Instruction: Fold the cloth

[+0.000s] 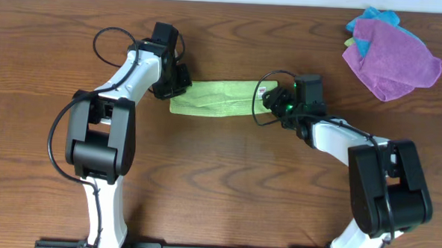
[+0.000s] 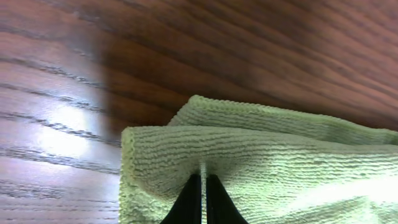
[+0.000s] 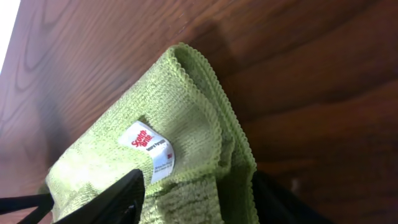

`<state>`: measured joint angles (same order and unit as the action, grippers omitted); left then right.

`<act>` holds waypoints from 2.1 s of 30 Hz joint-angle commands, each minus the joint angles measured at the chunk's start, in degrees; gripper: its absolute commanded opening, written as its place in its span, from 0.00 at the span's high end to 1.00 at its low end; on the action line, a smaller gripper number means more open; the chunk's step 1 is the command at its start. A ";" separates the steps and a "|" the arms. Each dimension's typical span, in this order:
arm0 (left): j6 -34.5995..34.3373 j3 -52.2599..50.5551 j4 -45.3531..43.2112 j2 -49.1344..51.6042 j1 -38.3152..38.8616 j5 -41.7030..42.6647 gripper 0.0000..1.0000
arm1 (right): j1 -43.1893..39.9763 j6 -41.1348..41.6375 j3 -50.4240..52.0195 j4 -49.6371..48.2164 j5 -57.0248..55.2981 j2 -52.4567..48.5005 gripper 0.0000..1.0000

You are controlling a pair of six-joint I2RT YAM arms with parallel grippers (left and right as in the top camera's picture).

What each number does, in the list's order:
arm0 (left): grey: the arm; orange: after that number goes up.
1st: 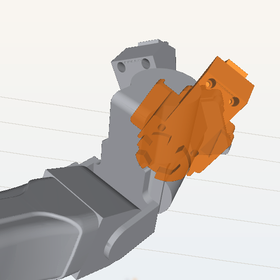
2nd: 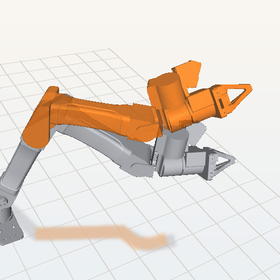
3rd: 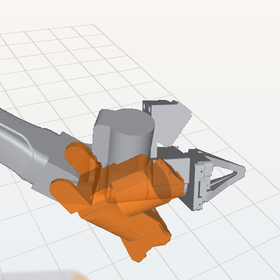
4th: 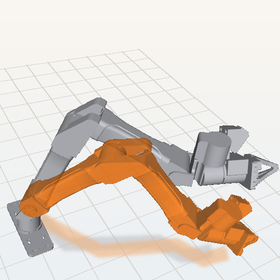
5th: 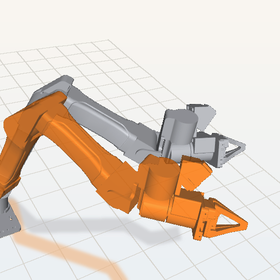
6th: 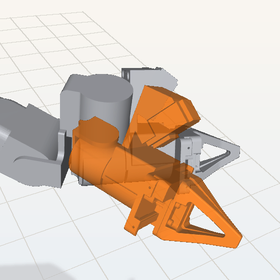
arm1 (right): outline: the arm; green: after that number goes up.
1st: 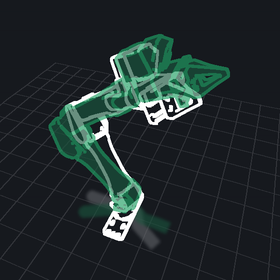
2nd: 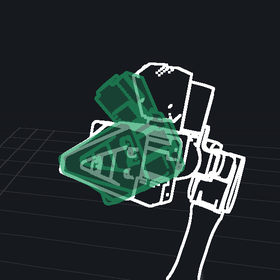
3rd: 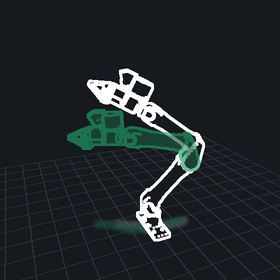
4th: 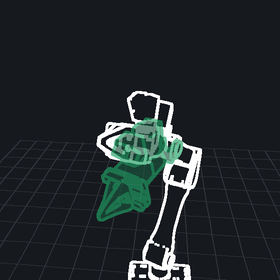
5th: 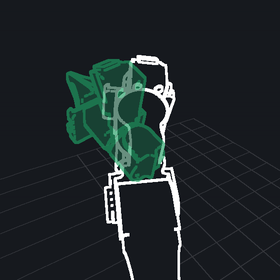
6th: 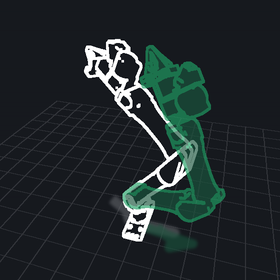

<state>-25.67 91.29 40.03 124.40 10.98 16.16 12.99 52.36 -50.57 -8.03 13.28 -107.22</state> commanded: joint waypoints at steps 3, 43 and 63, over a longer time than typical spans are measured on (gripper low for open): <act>0.39 -0.92 -0.13 0.96 0.26 -1.97 0.94 | 0.70 0.76 0.87 0.94 -0.96 -2.82 0.47; -0.09 -8.41 -3.32 0.98 0.85 -6.03 0.94 | 1.03 -6.19 -1.84 -2.78 5.42 0.96 0.99; -0.28 -8.41 -3.26 0.98 0.85 -5.60 0.94 | 9.18 -9.33 -11.69 1.79 7.13 1.16 0.99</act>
<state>-25.67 86.04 35.05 122.78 11.75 12.23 21.04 44.07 -61.25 -6.42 19.49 -107.61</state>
